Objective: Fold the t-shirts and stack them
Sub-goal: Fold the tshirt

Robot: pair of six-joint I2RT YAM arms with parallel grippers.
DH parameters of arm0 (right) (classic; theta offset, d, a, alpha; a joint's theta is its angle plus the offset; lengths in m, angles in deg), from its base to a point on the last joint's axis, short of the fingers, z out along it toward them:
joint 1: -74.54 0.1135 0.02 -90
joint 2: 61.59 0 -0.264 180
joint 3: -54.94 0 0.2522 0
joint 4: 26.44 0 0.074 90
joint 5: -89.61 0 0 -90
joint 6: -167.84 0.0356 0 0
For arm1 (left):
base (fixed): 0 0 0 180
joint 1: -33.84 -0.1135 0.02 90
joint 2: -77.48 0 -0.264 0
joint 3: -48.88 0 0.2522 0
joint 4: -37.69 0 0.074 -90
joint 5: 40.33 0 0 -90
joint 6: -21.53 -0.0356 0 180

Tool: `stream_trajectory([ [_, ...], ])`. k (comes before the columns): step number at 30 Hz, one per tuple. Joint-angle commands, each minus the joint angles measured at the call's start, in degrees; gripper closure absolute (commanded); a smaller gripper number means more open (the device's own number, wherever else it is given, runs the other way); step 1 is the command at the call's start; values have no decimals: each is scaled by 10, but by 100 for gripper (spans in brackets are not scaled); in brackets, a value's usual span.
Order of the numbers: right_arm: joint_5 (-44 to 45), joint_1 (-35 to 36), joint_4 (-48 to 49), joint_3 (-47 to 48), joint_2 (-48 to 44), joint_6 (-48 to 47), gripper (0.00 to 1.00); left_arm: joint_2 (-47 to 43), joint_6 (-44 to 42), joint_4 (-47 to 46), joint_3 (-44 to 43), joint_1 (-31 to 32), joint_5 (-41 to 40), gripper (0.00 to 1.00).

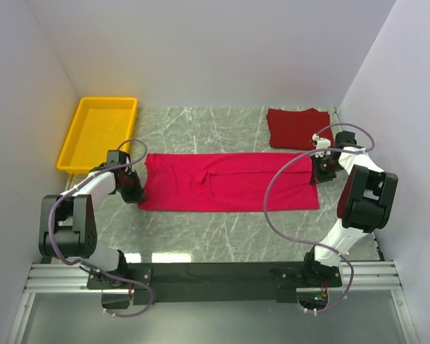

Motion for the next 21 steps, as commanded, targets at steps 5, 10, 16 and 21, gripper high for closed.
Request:
stream_trajectory([
  [5,49,-10,56,-8,-30,28,100,-19,7,12,-19,2,-10,99],
  [10,64,-11,63,-8,-25,36,100,-22,16,20,-22,2,-24,99],
  [16,67,-11,71,-7,-11,44,100,-27,21,23,-21,3,-29,99],
  [21,56,-10,70,-4,0,47,100,-39,21,22,-21,2,-27,99],
])
